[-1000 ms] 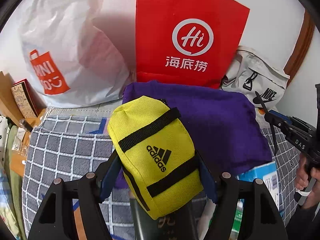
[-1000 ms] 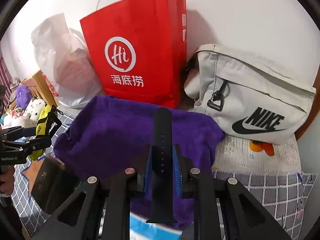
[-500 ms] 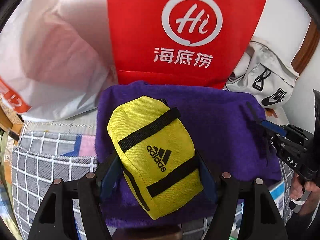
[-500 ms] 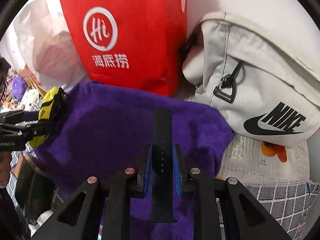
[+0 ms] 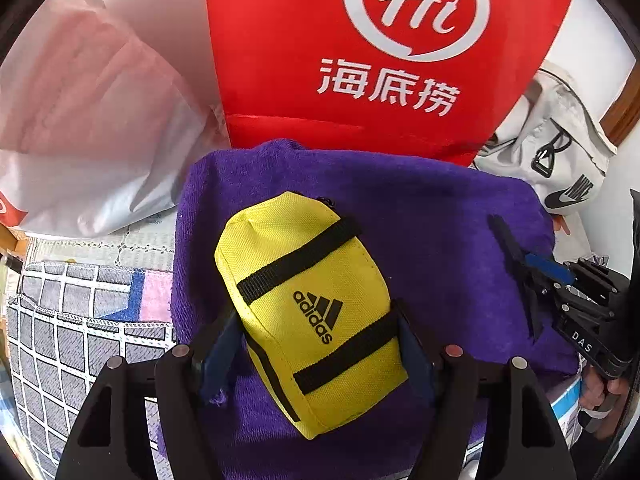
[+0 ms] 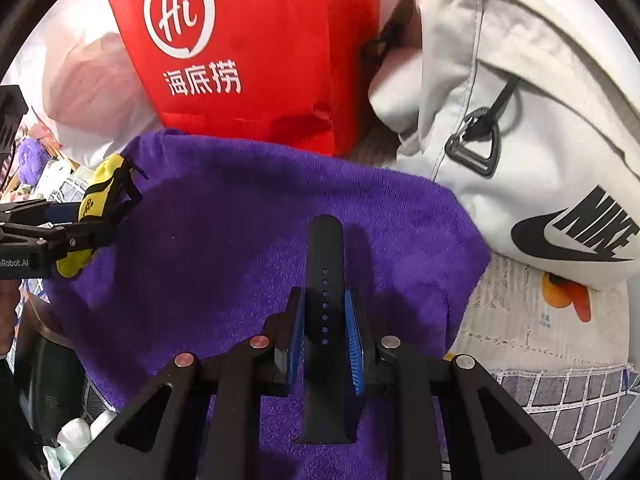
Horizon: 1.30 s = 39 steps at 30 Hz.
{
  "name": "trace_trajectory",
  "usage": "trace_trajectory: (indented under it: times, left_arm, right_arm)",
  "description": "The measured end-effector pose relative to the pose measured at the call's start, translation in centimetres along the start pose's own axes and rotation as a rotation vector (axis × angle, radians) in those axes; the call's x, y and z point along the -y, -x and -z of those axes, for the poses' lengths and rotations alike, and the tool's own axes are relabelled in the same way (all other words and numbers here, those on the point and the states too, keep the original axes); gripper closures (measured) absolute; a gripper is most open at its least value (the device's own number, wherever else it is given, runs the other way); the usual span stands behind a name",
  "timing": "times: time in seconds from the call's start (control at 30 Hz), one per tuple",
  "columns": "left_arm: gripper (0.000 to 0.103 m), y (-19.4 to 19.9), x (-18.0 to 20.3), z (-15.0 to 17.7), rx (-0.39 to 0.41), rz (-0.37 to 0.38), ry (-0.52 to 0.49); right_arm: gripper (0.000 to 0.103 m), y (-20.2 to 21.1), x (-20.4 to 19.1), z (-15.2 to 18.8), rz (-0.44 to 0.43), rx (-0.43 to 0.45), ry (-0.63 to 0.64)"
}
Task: Organize soft objects
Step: 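Lower the pouch onto the purple towel with the left tool while the right tool releases the strap there, then open the left tool and withdraw both tools from the towel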
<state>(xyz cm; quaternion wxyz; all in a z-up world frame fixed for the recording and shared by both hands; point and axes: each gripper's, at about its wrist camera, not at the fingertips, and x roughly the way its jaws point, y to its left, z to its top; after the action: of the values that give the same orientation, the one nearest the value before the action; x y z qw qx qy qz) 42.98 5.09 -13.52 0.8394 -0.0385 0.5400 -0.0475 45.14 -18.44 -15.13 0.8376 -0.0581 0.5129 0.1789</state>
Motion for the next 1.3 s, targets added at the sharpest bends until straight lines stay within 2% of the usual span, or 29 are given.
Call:
trace_trajectory:
  times: [0.5, 0.6, 0.67, 0.73, 0.77, 1.07, 1.2, 1.3]
  left_arm:
    - [0.028, -1.6, 1.3, -1.0, -0.022, -0.021, -0.004]
    - [0.024, -1.7, 1.6, -1.1, -0.019, -0.022, -0.007]
    - [0.021, -1.4, 1.8, -1.1, -0.018, -0.026, -0.014]
    - [0.019, -1.1, 2.1, -1.1, -0.01, -0.029, -0.017]
    - [0.019, -0.9, 2.1, -1.1, -0.009, -0.03, -0.019]
    - [0.019, 3.2, 2.5, -0.5, 0.038, -0.047, -0.003]
    - [0.019, 6.8, 2.1, 0.3, 0.106, -0.059, 0.023]
    - [0.019, 9.5, 1.1, 1.3, 0.162, -0.04, 0.034]
  right_arm:
    - [0.082, -1.0, 0.2, 0.0, -0.012, -0.028, -0.004]
    - [0.082, -0.8, 0.3, 0.0, -0.012, -0.029, -0.001]
    - [0.072, -0.7, 0.2, 0.0, -0.014, -0.021, 0.001]
    - [0.053, -0.2, 0.1, -0.1, -0.007, -0.005, 0.006]
    - [0.051, 0.2, 0.0, -0.2, -0.001, 0.008, 0.009]
    - [0.05, 4.2, -1.1, 0.0, 0.013, 0.068, 0.0]
    - [0.049, 7.1, -2.0, 1.0, 0.012, 0.118, -0.009]
    - [0.048, 9.5, -2.7, 2.4, 0.005, 0.142, -0.021]
